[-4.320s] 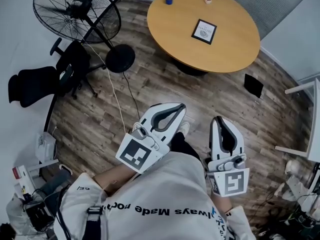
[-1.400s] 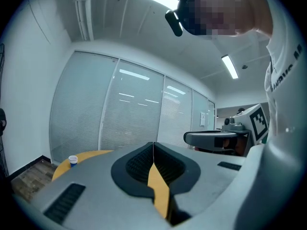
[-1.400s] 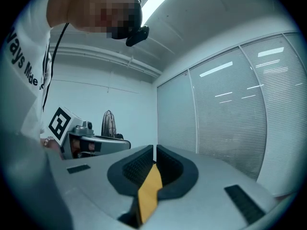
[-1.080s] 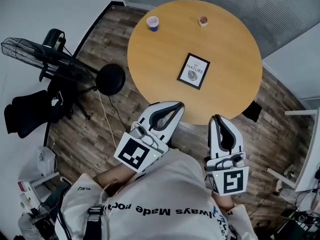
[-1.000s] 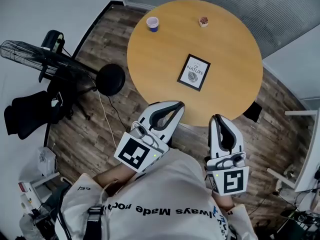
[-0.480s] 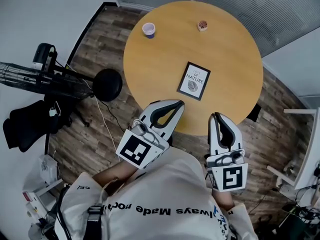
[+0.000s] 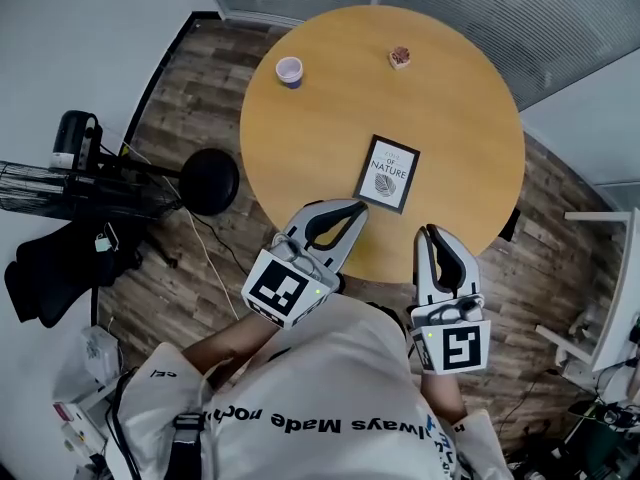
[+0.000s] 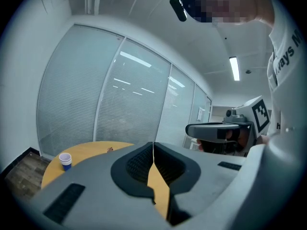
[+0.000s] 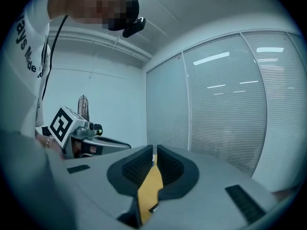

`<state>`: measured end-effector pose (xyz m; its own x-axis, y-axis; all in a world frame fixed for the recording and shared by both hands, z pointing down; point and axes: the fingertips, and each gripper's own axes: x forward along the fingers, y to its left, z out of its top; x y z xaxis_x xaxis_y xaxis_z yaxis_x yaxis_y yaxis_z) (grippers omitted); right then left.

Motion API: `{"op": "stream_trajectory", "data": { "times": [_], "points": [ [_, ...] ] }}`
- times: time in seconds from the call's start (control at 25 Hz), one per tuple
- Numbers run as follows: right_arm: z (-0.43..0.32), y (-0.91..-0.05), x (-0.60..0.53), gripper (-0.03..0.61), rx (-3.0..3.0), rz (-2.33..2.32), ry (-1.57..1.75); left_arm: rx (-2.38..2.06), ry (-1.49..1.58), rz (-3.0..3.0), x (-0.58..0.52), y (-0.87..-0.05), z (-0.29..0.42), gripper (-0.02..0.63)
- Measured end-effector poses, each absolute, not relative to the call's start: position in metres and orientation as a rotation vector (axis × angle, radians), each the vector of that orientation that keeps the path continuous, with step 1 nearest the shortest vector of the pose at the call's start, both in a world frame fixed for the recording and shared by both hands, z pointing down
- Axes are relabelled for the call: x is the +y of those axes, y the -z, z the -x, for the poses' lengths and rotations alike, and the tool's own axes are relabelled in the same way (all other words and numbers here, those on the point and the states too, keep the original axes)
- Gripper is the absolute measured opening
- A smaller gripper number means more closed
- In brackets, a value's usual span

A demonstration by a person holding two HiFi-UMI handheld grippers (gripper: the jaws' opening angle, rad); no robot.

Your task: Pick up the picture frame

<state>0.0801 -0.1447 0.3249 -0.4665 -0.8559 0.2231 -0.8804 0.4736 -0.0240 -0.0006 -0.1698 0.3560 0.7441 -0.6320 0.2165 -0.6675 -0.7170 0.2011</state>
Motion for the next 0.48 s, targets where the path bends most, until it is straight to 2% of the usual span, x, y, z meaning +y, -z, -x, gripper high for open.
{"op": "stream_trajectory", "data": {
  "times": [0.48],
  "points": [
    [-0.085, -0.394, -0.163, 0.046, -2.480, -1.541, -0.357, -0.985, -0.363, -2.647, -0.194, -0.429, 0.000, 0.031]
  ]
}}
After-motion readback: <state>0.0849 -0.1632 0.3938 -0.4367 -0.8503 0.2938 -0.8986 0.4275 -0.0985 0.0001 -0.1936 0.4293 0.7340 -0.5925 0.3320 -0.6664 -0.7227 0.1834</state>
